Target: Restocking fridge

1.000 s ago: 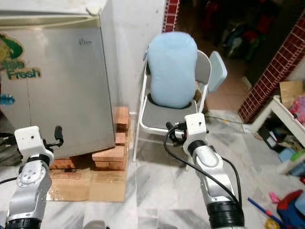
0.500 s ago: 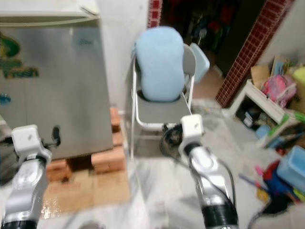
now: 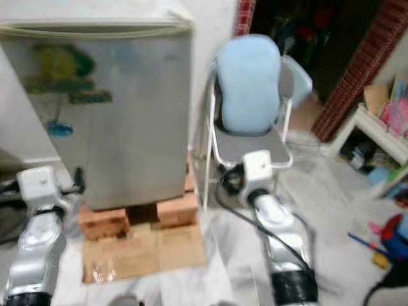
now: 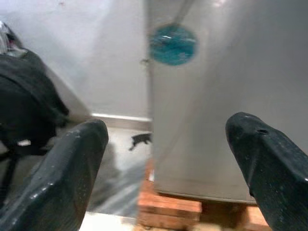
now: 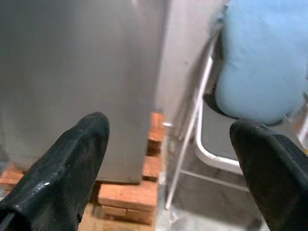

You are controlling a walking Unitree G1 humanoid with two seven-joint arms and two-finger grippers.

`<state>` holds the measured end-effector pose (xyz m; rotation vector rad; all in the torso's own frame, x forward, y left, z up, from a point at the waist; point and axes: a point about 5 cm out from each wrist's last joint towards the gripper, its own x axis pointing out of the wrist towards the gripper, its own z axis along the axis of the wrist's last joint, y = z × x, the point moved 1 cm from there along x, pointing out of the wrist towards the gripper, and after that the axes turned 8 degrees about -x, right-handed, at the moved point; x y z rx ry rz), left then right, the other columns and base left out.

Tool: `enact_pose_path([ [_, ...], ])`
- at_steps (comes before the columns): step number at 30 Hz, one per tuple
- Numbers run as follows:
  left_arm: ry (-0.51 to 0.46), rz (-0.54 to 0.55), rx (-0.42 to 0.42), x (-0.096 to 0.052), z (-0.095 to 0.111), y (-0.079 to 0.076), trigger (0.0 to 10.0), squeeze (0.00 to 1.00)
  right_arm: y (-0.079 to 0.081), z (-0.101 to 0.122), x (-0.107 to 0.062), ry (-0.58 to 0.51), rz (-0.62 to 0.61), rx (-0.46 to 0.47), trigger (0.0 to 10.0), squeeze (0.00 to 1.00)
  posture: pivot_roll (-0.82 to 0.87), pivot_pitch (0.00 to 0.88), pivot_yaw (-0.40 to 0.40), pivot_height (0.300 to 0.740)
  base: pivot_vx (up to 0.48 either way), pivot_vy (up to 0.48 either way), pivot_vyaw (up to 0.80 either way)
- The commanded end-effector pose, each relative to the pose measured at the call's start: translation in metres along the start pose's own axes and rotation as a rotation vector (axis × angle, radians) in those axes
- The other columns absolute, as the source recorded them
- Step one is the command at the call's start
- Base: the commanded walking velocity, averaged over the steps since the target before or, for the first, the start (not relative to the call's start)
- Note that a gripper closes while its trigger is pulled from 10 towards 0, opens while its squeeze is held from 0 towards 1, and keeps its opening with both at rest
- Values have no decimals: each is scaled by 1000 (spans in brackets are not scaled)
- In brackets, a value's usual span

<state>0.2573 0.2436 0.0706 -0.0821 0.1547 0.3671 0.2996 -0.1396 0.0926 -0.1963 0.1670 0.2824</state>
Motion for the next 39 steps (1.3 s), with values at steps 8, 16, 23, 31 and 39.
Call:
enact_pose_path([
  [8,-48,-171,31,-10,3,-31,10000,0,-8,-3,-4,18,-30,-2,10000,0,41,0,-47,740,0,108,-642],
  [16,-44,-255,14,-15,3,-38,10000,0,-7,-4,-3,22,-25,-2,10000,0,44,0,-47,740,0,0,-800],
  [23,-37,-286,17,-17,1,-41,10000,0,-6,-4,-3,22,-22,-3,10000,0,42,0,-44,740,0,0,-800],
  [31,-37,-344,7,-18,0,-47,10000,0,-5,-4,-3,21,-18,-6,10000,0,30,0,-42,740,99,0,-800],
  [39,-39,-370,2,-17,2,-49,10000,0,-5,-4,-3,22,-20,-5,10000,0,29,0,-39,740,342,0,-800],
])
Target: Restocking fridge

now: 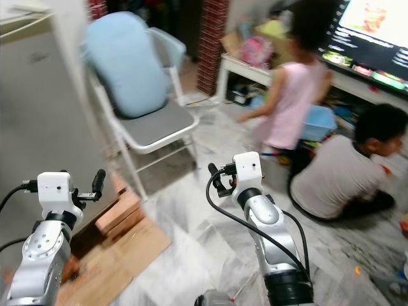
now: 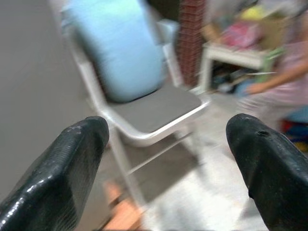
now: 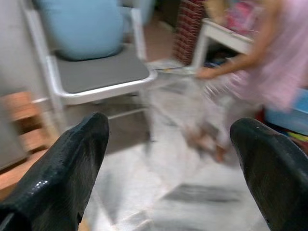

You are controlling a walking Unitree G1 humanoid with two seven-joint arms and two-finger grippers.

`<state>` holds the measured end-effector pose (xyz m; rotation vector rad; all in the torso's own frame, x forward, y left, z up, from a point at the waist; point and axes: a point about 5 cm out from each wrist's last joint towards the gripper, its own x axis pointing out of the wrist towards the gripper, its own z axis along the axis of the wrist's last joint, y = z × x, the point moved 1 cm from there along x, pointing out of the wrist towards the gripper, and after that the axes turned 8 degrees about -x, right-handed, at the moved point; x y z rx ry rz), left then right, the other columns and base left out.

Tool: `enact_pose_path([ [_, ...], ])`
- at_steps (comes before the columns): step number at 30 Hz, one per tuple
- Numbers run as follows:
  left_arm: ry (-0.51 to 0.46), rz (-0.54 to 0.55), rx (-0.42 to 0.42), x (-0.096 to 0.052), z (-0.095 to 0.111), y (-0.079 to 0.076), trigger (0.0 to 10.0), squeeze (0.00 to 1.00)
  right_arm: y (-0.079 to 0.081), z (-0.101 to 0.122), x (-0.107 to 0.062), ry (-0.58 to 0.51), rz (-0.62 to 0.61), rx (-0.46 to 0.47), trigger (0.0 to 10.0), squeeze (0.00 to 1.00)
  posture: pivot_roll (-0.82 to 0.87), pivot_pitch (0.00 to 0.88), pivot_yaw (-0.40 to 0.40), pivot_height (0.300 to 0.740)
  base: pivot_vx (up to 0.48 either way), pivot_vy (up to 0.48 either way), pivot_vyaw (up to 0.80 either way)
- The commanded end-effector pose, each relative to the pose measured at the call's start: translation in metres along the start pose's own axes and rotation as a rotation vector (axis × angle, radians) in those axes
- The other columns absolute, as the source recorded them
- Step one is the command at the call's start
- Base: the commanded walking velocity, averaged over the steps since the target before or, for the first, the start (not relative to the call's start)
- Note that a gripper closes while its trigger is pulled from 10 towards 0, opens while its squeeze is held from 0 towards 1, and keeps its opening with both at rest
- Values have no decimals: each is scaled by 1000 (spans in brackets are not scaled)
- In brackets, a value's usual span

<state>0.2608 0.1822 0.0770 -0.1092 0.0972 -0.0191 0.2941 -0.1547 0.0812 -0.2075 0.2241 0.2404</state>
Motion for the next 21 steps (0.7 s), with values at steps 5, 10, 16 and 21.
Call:
enact_pose_path([
  [5,0,18,10,-1,2,10,10000,0,6,12,4,-40,16,-3,10000,0,29,0,-38,740,359,0,-800],
  [10,2,13,9,-1,1,10,10000,0,6,12,4,-40,15,-2,10000,0,28,0,-36,740,364,0,-800],
  [16,-1,5,9,-1,2,9,10000,0,5,12,3,-40,12,-3,10000,0,27,0,-36,740,373,0,-800],
  [21,-3,0,8,-1,2,8,10000,0,4,12,3,-41,11,-4,10000,0,25,0,-37,740,430,0,-800],
])
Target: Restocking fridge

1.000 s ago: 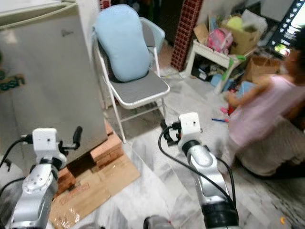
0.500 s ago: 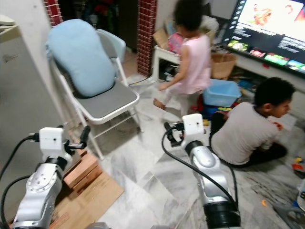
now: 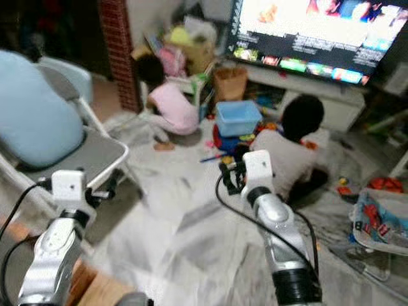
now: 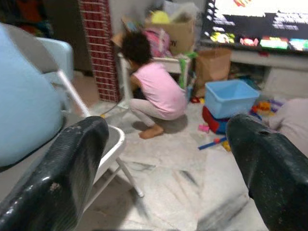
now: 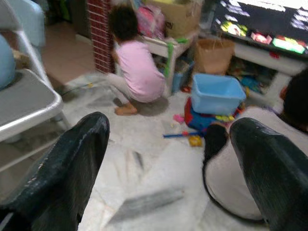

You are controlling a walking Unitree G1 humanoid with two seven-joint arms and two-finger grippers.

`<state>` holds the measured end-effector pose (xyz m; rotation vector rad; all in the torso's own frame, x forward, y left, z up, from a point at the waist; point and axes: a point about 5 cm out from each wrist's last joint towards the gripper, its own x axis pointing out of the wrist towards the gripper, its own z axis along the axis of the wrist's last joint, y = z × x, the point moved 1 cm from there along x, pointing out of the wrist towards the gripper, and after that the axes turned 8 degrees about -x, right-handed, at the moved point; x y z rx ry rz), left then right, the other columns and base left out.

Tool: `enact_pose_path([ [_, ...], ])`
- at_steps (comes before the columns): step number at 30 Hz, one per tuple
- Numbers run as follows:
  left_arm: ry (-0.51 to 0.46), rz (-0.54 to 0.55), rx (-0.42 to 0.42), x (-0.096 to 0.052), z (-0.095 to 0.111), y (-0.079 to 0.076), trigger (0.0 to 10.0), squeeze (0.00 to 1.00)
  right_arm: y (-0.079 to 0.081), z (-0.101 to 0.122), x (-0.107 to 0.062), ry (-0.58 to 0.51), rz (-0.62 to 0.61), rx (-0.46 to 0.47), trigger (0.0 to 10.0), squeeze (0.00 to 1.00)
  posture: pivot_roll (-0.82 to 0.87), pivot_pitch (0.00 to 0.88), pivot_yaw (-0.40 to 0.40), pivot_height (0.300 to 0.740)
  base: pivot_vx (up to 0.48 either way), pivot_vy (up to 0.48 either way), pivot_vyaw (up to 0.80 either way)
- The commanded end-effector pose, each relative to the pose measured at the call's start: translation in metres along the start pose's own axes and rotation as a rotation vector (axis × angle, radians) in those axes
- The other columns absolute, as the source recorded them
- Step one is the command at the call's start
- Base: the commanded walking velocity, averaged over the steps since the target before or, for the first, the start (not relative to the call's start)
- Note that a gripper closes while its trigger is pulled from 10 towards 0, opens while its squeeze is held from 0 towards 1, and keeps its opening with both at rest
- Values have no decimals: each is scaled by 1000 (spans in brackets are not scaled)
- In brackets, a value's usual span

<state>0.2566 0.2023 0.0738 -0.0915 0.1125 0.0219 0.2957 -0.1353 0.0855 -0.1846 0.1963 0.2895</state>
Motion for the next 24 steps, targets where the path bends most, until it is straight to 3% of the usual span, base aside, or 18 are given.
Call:
enact_pose_path([
  [1,-17,-44,-7,3,4,-12,10000,0,-13,3,-2,-6,-36,-19,10000,0,25,0,-37,740,442,0,-800],
  [4,-17,-35,-8,3,4,-12,10000,0,-13,3,-2,-5,-37,-16,10000,0,26,0,-37,740,416,0,-800],
  [12,-27,-45,-6,3,5,-13,10000,0,-13,4,-1,-8,-36,-16,10000,0,25,0,-38,740,0,0,-759],
  [24,-37,-51,-6,5,6,-13,10000,0,-13,4,-2,-9,-41,-15,10000,0,22,0,-35,740,333,0,0],
])
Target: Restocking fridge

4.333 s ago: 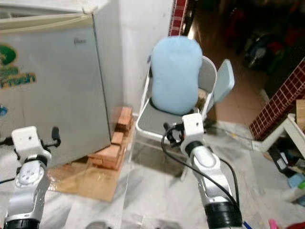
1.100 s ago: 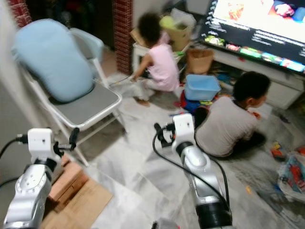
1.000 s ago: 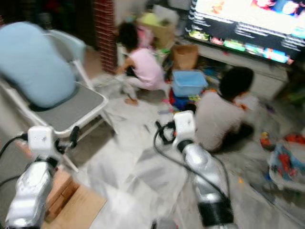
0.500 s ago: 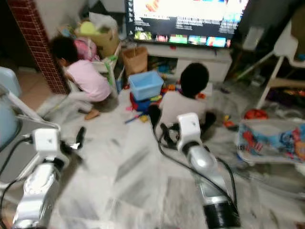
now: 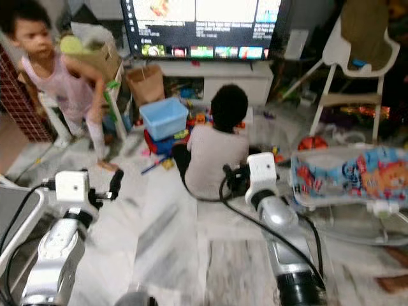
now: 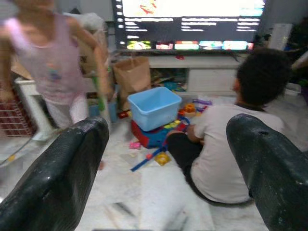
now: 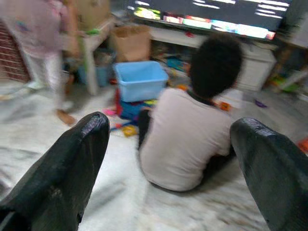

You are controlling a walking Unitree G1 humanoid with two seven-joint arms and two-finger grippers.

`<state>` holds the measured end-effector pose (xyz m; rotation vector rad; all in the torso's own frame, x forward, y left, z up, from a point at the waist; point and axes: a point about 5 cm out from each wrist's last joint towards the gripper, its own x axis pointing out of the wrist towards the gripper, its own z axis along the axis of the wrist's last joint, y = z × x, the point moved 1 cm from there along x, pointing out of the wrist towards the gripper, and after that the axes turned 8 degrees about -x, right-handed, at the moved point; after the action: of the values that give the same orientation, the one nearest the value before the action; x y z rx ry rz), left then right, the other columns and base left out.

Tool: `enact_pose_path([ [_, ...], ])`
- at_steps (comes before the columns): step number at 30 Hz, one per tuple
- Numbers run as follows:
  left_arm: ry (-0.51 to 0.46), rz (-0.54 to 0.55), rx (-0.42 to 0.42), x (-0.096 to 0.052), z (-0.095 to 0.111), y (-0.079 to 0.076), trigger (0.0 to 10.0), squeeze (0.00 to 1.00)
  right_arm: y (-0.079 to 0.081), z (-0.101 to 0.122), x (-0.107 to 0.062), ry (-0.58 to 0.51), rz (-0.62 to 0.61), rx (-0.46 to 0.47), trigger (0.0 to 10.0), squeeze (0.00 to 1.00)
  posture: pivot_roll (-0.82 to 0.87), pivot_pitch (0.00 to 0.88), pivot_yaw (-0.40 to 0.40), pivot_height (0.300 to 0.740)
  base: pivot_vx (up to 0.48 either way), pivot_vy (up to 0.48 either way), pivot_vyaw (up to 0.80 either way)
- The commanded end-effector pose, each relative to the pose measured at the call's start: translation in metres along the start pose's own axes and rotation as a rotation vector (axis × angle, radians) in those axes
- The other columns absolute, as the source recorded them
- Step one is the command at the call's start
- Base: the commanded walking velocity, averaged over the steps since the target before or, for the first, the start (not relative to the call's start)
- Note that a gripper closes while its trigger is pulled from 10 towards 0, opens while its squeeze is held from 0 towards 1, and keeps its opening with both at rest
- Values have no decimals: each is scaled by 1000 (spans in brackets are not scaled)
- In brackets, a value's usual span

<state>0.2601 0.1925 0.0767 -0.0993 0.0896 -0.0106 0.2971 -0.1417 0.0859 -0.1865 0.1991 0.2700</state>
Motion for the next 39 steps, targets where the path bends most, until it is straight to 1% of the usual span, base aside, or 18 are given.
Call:
enact_pose_path([
  [1,-16,-17,0,2,4,-3,10000,0,-7,5,-1,-14,-22,-16,10000,0,23,0,-35,740,428,0,0],
  [9,-15,-18,2,2,4,-3,10000,0,-11,5,-5,-12,-36,-14,10000,0,19,0,-32,740,447,0,0],
  [15,-15,-9,1,3,4,-2,10000,0,-12,3,-7,-1,-41,-14,10000,0,20,0,-32,740,0,0,0],
  [23,-23,-11,7,3,5,-2,10000,0,-12,4,-8,0,-37,-18,10000,0,22,0,-35,740,0,0,-695],
  [30,-22,-8,7,2,4,-2,10000,0,-15,2,-15,7,-42,-19,10000,0,20,0,-38,740,0,-289,-63],
  [35,-20,0,7,2,4,0,10000,0,-21,-2,-27,26,-79,-15,10000,0,14,0,-37,740,247,-390,0],
  [39,-15,4,5,2,3,1,10000,0,-23,-4,-31,38,-95,-3,10000,0,10,0,-34,740,251,-373,0],
])
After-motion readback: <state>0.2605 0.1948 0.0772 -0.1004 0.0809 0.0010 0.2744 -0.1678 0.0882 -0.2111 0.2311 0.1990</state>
